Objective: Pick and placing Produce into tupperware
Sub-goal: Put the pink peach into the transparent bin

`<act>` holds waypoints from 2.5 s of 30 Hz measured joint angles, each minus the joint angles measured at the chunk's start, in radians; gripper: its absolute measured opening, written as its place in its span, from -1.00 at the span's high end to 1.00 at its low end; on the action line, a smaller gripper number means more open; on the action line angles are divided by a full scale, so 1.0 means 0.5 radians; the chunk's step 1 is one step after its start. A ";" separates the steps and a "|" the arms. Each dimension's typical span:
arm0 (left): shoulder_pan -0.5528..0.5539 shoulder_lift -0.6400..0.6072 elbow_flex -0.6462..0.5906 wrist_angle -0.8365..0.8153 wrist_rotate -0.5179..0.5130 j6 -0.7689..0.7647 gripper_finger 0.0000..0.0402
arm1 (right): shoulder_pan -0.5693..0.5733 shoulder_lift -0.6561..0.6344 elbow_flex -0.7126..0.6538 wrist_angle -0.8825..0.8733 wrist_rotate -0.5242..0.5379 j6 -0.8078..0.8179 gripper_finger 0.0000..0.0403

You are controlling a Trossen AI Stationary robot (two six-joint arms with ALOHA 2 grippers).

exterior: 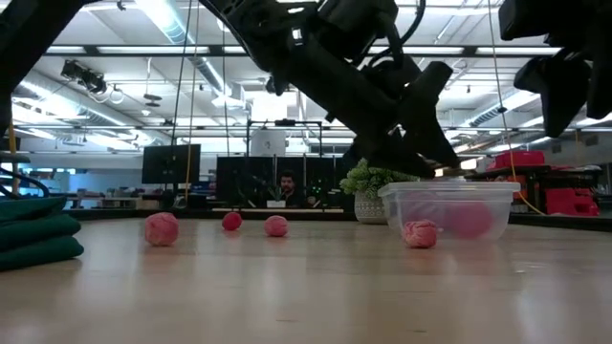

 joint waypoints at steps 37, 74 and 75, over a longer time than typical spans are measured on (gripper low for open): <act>0.127 -1.083 0.000 -1.110 -0.008 0.383 0.14 | 0.098 1.005 0.030 1.404 0.524 -0.990 -0.44; 0.126 -1.082 0.000 -1.202 -0.008 0.348 0.14 | -0.088 1.176 0.034 1.540 0.199 -0.756 0.14; 0.125 -1.082 0.000 -1.201 -0.008 0.348 0.14 | -0.088 1.176 0.034 1.540 0.200 -0.756 0.19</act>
